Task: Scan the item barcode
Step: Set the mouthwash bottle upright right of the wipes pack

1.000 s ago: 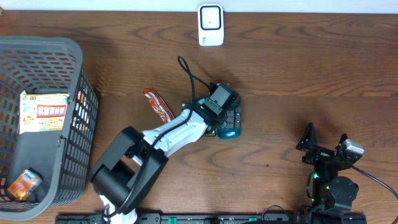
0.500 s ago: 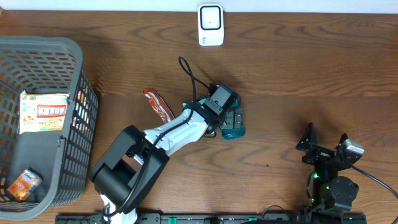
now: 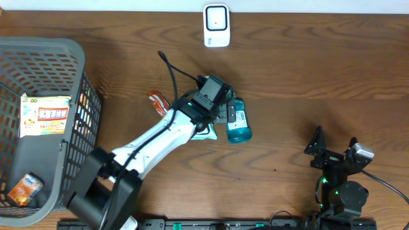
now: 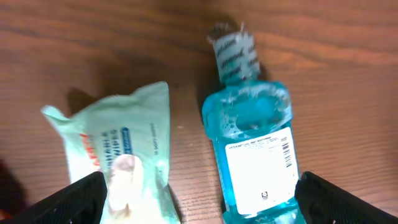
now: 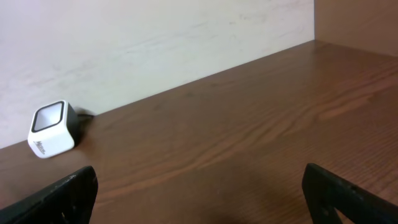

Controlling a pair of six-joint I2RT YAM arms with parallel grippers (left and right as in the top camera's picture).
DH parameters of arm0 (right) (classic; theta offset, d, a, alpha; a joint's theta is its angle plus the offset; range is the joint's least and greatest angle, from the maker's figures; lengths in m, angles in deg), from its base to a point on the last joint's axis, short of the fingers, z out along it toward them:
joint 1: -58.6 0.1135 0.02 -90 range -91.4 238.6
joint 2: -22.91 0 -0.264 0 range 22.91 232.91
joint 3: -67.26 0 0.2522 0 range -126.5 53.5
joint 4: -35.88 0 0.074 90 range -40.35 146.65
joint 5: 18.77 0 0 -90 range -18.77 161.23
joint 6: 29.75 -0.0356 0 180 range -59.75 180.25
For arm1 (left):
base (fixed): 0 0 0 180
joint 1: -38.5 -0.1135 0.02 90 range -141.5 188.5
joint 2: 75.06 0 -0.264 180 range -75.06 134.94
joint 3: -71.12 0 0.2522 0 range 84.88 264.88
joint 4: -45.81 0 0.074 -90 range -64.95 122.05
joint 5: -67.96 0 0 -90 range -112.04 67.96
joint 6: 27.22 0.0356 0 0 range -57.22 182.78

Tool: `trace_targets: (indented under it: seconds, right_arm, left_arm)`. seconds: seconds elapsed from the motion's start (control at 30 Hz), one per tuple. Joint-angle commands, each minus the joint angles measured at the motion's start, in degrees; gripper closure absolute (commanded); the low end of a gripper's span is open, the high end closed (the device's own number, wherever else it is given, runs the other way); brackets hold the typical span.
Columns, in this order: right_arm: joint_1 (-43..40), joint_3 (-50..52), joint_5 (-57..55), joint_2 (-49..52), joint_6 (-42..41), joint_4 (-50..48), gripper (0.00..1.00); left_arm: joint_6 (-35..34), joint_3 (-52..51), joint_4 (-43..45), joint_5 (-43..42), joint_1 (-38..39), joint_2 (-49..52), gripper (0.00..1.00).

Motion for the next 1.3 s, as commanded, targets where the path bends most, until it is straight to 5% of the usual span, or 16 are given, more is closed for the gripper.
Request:
trace_targets:
  seconds: [0.0, 0.63, 1.27]
  right_arm:
    - [0.2, 0.0, -0.1, -0.3, -0.7, 0.2, 0.01]
    - [0.2, 0.0, -0.1, -0.3, -0.7, 0.2, 0.01]
    - [0.2, 0.0, -0.1, -0.3, -0.7, 0.2, 0.01]
  left_arm:
    - [0.6, 1.4, -1.1, 1.4, -1.9, -4.6, 0.03]
    - [4.3, 2.7, -7.2, 1.8, -11.1, -21.6, 0.03]
    - [14.7, 30.6, -27.1, 10.1, -29.4, -32.6, 0.03]
